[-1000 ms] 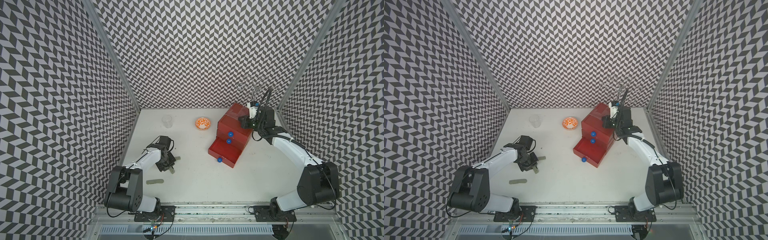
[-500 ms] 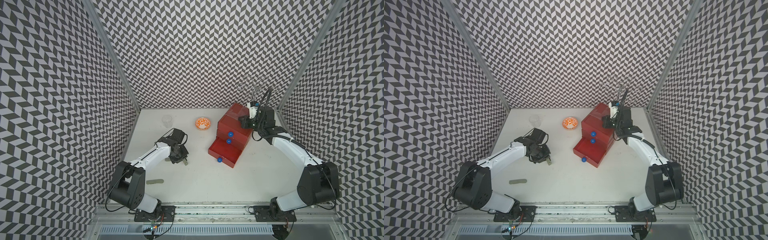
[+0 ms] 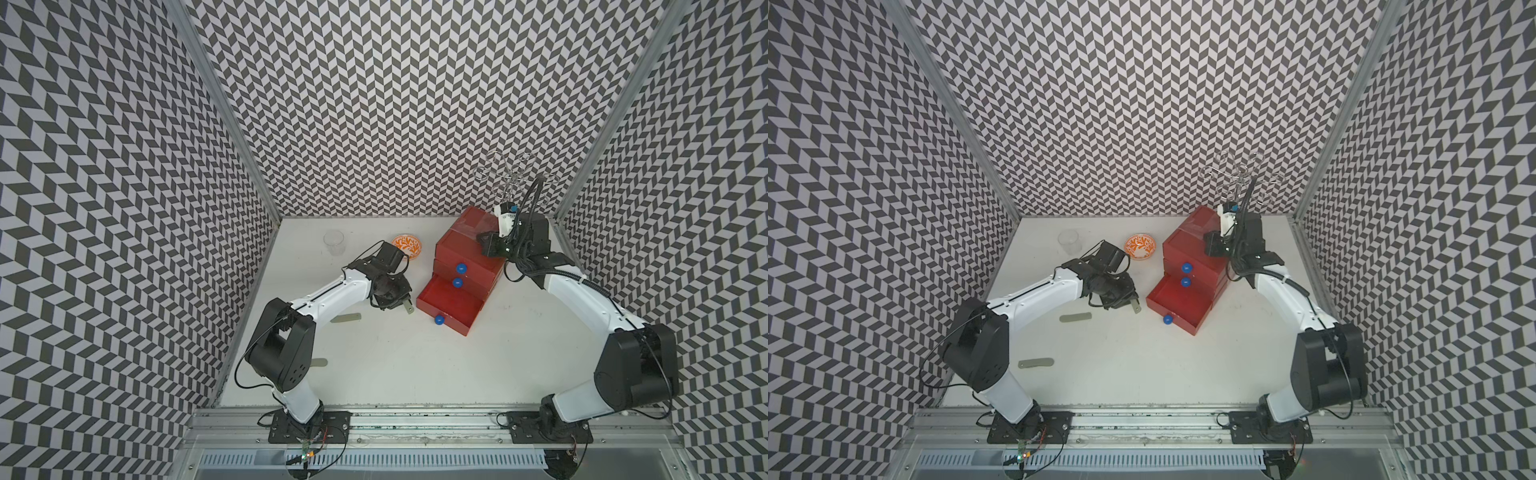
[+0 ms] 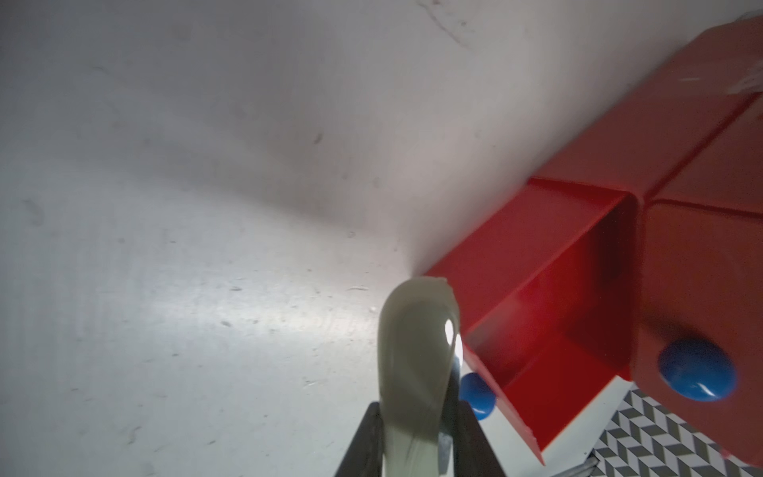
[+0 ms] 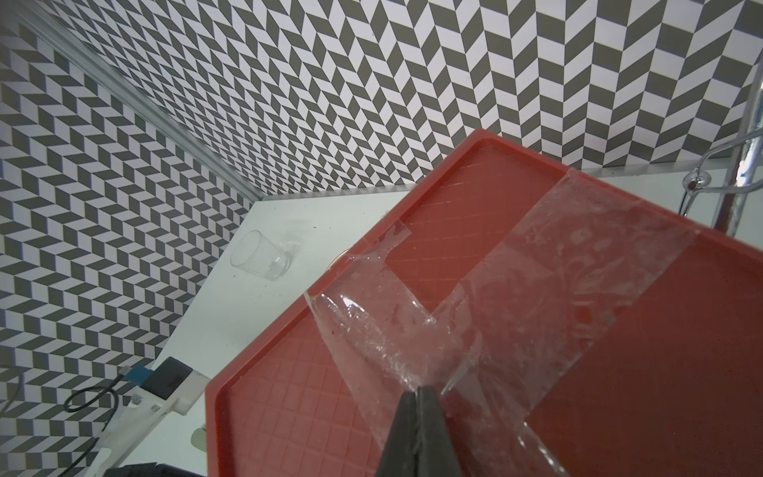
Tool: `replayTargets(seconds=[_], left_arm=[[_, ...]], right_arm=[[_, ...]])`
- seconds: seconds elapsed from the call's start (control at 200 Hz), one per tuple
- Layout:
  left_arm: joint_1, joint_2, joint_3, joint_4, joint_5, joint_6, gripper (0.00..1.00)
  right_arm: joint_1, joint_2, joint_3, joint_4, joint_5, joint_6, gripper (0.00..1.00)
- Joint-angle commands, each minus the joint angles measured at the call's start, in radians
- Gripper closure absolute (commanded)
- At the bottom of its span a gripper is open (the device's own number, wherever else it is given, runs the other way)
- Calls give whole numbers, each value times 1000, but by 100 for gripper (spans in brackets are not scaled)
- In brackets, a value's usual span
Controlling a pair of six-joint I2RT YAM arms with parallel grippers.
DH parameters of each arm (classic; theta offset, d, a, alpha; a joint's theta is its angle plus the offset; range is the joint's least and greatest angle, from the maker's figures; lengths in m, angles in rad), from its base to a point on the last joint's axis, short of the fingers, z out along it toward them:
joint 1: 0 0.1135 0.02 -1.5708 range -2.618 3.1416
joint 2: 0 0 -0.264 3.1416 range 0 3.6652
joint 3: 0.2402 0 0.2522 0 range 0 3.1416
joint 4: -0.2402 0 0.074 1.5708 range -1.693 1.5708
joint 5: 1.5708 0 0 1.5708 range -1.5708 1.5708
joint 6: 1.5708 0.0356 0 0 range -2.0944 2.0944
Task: Place the fruit knives into the drawer by color
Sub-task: Place the fruit knife in the drawer.
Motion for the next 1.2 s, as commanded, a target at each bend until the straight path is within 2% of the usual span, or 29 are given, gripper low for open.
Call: replayTargets(seconds=[0.0, 0.581, 1.197], left_arm=[[-23, 20, 53, 47, 33, -34, 85], [-122, 124, 100, 269, 92, -155, 85], [-168, 221, 124, 328, 60, -198, 86]], right_arm=[[-1, 88, -63, -307, 45, -5, 99], [-3, 89, -56, -314, 48, -6, 99], [-2, 86, -57, -321, 53, -12, 99]])
